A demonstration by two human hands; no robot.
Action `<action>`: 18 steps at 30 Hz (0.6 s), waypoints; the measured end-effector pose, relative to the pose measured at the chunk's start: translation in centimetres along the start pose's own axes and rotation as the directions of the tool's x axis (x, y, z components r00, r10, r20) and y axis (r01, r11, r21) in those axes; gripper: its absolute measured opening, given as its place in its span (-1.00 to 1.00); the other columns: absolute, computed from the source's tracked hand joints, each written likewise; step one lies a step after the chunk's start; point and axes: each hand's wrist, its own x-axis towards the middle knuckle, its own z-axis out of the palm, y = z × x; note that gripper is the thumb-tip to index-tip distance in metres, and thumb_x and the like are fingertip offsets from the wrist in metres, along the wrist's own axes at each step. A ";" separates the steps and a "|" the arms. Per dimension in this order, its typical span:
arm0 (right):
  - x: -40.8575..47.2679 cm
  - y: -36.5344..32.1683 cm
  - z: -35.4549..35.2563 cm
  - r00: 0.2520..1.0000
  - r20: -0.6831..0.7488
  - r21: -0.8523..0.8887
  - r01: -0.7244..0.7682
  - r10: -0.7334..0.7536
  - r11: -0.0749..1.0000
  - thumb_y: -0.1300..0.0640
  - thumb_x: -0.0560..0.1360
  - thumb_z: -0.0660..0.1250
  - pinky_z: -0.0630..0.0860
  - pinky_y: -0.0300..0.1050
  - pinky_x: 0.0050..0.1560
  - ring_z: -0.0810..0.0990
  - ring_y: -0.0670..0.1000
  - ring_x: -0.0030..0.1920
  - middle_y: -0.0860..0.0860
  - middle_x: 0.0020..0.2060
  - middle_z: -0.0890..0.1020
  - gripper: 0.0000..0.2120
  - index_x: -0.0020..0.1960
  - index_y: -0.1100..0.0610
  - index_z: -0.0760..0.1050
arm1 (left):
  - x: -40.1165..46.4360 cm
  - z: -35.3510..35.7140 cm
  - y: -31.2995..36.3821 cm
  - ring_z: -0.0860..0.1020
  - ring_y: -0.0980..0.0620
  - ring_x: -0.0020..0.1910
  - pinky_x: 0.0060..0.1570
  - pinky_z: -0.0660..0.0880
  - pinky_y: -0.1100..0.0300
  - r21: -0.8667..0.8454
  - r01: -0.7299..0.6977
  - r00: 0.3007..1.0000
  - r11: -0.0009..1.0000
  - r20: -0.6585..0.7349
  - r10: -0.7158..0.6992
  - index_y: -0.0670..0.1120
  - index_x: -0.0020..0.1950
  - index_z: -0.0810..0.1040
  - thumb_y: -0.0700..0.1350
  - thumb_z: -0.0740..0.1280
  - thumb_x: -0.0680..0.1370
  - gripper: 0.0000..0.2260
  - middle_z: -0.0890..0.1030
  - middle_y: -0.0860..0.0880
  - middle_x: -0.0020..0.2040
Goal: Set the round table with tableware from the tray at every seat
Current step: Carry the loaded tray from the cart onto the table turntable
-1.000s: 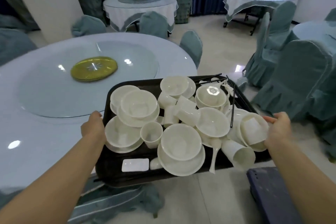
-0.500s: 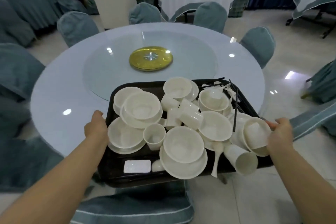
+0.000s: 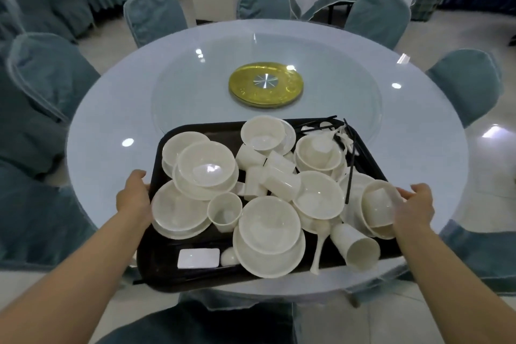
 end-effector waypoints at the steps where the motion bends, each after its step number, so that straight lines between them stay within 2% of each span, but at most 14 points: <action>1: 0.4 0.2 0.8 1.000 -0.001 0.001 0.011 -0.011 1.000 0.21 0.58 0.21 0.43 -0.13 -0.11 0.52 0.07 -0.06 0.20 0.11 0.58 -0.70 0.30 0.21 0.41 | 0.7 0.1 0.1 0.62 -0.17 -0.23 -0.16 0.54 -0.02 0.006 0.009 1.000 1.000 0.016 -0.009 -0.13 -0.14 0.61 0.18 0.28 0.31 -0.60 0.67 -0.11 -0.20; 3: 0.9 0.8 2.4 1.000 -0.015 0.026 -0.022 0.023 0.999 0.28 0.57 0.24 0.41 -0.19 -0.23 0.53 0.03 -0.17 0.15 0.01 0.58 -0.71 0.29 0.22 0.42 | 2.3 0.4 0.4 0.62 -0.20 -0.22 -0.18 0.53 -0.01 0.028 0.026 0.999 0.999 0.047 -0.027 -0.14 -0.11 0.63 0.18 0.28 0.31 -0.58 0.68 -0.13 -0.21; 5: 1.3 1.0 4.2 0.992 -0.064 0.043 -0.104 0.107 0.994 0.11 0.52 0.25 0.46 -0.12 -0.10 0.56 0.08 -0.12 0.05 -0.07 0.61 -0.70 0.22 0.17 0.51 | 4.6 1.1 1.1 0.64 -0.22 -0.14 -0.09 0.56 -0.05 0.053 0.039 0.996 0.998 0.080 -0.043 -0.15 -0.05 0.64 0.17 0.27 0.32 -0.55 0.69 -0.16 -0.13; 7: 1.4 1.0 4.7 0.952 -0.108 0.144 -0.269 0.285 0.952 -0.13 0.35 0.20 0.44 -0.03 0.02 0.54 0.08 -0.13 -0.06 -0.14 0.67 -0.60 -0.01 0.08 0.63 | 5.7 1.8 1.2 0.64 -0.24 -0.02 0.06 0.55 -0.09 0.067 0.043 0.993 0.997 0.105 -0.050 -0.17 0.03 0.63 0.14 0.27 0.32 -0.52 0.69 -0.17 -0.02; 10: 2.0 2.1 6.7 0.923 -0.175 0.232 -0.301 0.344 0.925 -0.21 0.25 0.18 0.41 -0.07 -0.10 0.51 0.04 -0.21 -0.09 -0.23 0.68 -0.62 -0.25 0.02 0.64 | 8.5 2.8 1.8 0.65 -0.23 -0.10 0.05 0.55 -0.09 0.099 0.037 0.990 0.994 0.134 -0.051 -0.18 -0.01 0.65 0.12 0.28 0.33 -0.56 0.70 -0.18 -0.08; 13: 1.8 3.0 8.6 0.915 -0.207 0.243 -0.295 0.346 0.924 -0.22 0.23 0.18 0.38 -0.08 -0.20 0.51 0.04 -0.22 -0.05 -0.23 0.67 -0.58 -0.24 0.03 0.67 | 10.9 3.5 2.2 0.64 -0.20 -0.18 -0.04 0.57 -0.04 0.111 0.033 0.986 0.993 0.160 -0.051 -0.17 -0.05 0.65 0.11 0.29 0.34 -0.60 0.70 -0.15 -0.16; 15: 1.9 3.5 9.5 0.905 -0.219 0.253 -0.308 0.364 0.917 -0.21 0.22 0.17 0.40 -0.08 -0.19 0.52 0.05 -0.22 -0.05 -0.23 0.67 -0.55 -0.17 0.04 0.67 | 12.3 3.9 2.4 0.64 -0.17 -0.19 -0.11 0.56 0.00 0.106 0.019 0.984 0.994 0.176 -0.038 -0.13 -0.09 0.63 0.09 0.28 0.37 -0.67 0.69 -0.12 -0.19; 16: 1.8 3.7 9.9 0.901 -0.226 0.257 -0.311 0.370 0.915 -0.19 0.24 0.17 0.41 -0.09 -0.17 0.52 0.06 -0.21 -0.05 -0.22 0.67 -0.56 -0.14 0.05 0.64 | 12.9 4.1 2.4 0.63 -0.16 -0.20 -0.12 0.55 0.01 0.106 0.012 0.983 0.994 0.180 -0.031 -0.12 -0.12 0.62 0.08 0.28 0.38 -0.70 0.69 -0.10 -0.20; 18: 1.9 3.9 11.0 0.899 -0.251 0.250 -0.297 0.358 0.922 -0.12 0.27 0.17 0.40 -0.09 -0.14 0.48 0.09 -0.20 -0.01 -0.22 0.61 -0.67 -0.20 0.08 0.56 | 14.4 4.3 2.7 0.62 -0.15 -0.19 -0.07 0.55 -0.02 0.110 0.009 0.982 0.994 0.186 -0.030 -0.10 -0.13 0.60 0.04 0.27 0.41 -0.75 0.68 -0.10 -0.17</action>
